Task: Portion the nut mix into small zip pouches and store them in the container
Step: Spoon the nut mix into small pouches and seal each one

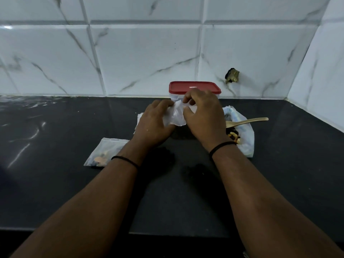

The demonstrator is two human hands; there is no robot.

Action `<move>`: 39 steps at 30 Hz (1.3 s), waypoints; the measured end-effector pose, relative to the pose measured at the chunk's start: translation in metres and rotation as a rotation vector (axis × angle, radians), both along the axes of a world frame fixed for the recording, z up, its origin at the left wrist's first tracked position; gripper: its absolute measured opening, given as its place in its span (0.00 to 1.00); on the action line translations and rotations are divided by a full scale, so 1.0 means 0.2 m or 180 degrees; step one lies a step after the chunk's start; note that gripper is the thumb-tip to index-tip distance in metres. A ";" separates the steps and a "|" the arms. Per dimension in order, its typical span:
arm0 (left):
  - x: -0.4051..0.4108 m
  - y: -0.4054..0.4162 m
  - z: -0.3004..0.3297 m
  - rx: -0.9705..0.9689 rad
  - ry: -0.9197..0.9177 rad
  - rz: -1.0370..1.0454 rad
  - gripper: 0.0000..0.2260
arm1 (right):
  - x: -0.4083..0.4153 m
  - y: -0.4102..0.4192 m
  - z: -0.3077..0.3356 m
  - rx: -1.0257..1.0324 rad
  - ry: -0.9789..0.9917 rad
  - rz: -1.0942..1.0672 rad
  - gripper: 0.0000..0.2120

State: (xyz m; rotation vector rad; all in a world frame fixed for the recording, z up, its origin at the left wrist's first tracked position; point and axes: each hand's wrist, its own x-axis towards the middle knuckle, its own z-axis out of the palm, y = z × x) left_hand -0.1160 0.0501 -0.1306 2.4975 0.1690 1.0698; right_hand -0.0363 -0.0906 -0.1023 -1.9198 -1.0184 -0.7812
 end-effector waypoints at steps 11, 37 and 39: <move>0.00 -0.04 0.01 0.0136 -0.0228 -0.0172 0.15 | 0.03 -0.01 -0.03 -0.0222 0.0977 0.1343 0.09; 0.00 -0.07 -0.01 -0.0412 -0.0156 -0.0101 0.17 | -0.01 -0.06 0.01 -0.0456 0.0366 0.0868 0.12; 0.00 -0.09 0.00 -0.0353 -0.0120 -0.0045 0.18 | -0.02 -0.07 0.00 -0.0273 0.0256 0.0687 0.10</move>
